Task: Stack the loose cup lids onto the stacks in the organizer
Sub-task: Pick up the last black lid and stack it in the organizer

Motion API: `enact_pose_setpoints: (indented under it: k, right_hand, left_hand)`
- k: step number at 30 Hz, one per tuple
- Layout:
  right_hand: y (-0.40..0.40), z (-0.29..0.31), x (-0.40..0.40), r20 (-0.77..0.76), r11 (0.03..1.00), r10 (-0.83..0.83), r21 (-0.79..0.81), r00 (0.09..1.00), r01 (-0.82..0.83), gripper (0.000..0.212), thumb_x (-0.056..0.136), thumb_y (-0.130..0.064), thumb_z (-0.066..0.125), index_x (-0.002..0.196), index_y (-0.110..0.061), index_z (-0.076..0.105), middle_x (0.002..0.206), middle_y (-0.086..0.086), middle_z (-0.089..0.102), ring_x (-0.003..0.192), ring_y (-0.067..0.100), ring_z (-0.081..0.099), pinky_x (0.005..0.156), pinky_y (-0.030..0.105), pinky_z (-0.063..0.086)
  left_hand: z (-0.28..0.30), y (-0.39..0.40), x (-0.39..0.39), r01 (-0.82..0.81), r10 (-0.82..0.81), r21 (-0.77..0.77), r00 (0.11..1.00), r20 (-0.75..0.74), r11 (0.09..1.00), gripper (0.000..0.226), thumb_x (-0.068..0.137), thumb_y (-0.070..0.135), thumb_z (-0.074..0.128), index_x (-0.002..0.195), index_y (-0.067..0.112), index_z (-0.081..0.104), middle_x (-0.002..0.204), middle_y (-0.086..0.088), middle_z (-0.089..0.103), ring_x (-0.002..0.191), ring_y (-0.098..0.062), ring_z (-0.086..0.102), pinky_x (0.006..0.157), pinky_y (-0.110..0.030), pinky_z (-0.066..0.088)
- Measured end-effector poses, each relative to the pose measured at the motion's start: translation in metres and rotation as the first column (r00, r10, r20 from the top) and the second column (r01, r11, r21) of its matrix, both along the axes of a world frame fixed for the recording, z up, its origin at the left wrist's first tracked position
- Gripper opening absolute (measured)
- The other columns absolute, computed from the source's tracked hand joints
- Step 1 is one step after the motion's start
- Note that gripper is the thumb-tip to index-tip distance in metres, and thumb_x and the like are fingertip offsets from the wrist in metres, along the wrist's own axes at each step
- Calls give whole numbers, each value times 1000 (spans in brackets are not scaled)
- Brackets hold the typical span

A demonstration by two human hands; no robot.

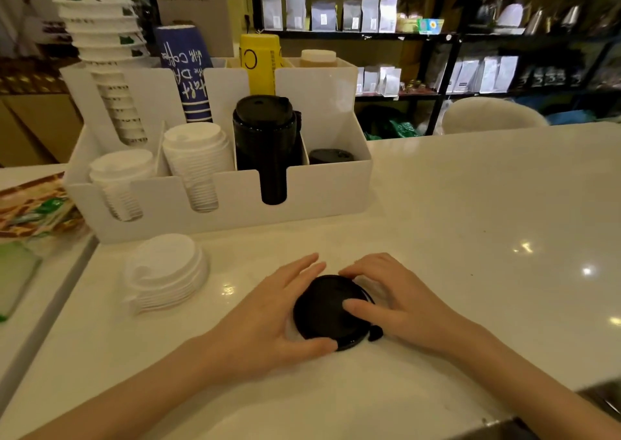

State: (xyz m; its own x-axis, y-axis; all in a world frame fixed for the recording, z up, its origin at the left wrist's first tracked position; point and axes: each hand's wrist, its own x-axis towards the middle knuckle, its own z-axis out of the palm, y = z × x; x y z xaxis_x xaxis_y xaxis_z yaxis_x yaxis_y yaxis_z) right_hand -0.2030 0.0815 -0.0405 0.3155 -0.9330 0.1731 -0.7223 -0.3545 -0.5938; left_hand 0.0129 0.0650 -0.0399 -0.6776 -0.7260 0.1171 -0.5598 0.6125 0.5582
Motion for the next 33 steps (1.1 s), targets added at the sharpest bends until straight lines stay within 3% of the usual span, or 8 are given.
enact_pose_setpoints:
  k: [7, 11, 15, 17, 20, 27, 30, 33]
  right_hand:
    - [-2, 0, 1, -43, 999, -35, 25, 998, 36, 42, 79, -57, 43, 112, -33, 54, 108, -16, 58, 105, 1, 45, 92, 26, 40]
    - [-12, 8, 3, -22, 998, -29, 58, 999, 30, 34, 83, -46, 47, 113, -31, 55, 108, -13, 61, 102, 3, 50, 91, 29, 43]
    - [-27, 22, 9, -20, 1000, -4, 28, 1000, 5, 32, 88, -38, 46, 118, -28, 54, 109, -7, 64, 99, 6, 56, 90, 30, 45]
    - [-37, 31, 13, 36, 1000, -3, 2, 999, 3, 30, 89, -32, 47, 118, -28, 55, 108, -7, 64, 95, 3, 56, 87, 24, 46]
    - [-52, 49, 18, 114, 998, -4, -65, 993, 11, 28, 90, -27, 46, 116, -26, 57, 102, -10, 62, 91, 2, 56, 81, 15, 43]
    - [-85, 96, 33, 370, 966, -20, -232, 929, 113, 25, 92, -23, 43, 103, -18, 66, 89, -2, 67, 84, 2, 59, 69, 11, 46]
    - [-98, 112, 42, 534, 957, -10, -239, 845, 163, 33, 95, -23, 34, 94, -17, 67, 85, -1, 67, 78, 1, 61, 63, 8, 47]
    - [-112, 124, 52, 666, 941, -31, -232, 745, 247, 39, 96, -25, 28, 87, -20, 66, 85, -1, 67, 87, 10, 62, 70, 9, 48]
  left_hand:
    - [-2, -3, -2, -37, 36, 33, 999, 24, 999, 77, 70, 51, 64, 135, 34, 26, 145, 17, 28, 129, 6, 24, 107, -11, 20]
    - [17, -12, -3, -43, 44, 28, 998, -33, 999, 72, 63, 45, 72, 127, 27, 44, 131, 12, 46, 113, 6, 39, 91, 3, 25]
    - [41, -26, -2, -85, 84, -61, 996, -22, 995, 70, 58, 50, 74, 120, 29, 50, 124, 13, 53, 110, 0, 46, 98, -14, 35]
    - [56, -33, -1, -128, 125, -77, 991, -45, 989, 67, 57, 48, 76, 117, 30, 53, 121, 12, 54, 110, -2, 47, 98, -22, 37]
    - [78, -44, 1, -172, 161, -101, 981, -104, 980, 62, 59, 45, 76, 115, 31, 55, 117, 13, 56, 106, -2, 48, 89, -15, 38]
    - [124, -70, 10, -287, 235, -135, 922, -308, 948, 71, 49, 55, 73, 113, 29, 56, 108, 12, 60, 102, -2, 54, 88, -18, 44]
    - [139, -79, 13, -324, 249, -153, 893, -374, 933, 71, 51, 53, 72, 115, 27, 56, 111, 7, 62, 103, -6, 55, 88, -18, 43]
    - [145, -92, 15, -371, 272, -148, 850, -450, 917, 69, 52, 50, 70, 115, 28, 55, 112, 8, 62, 105, -7, 55, 89, -19, 44]
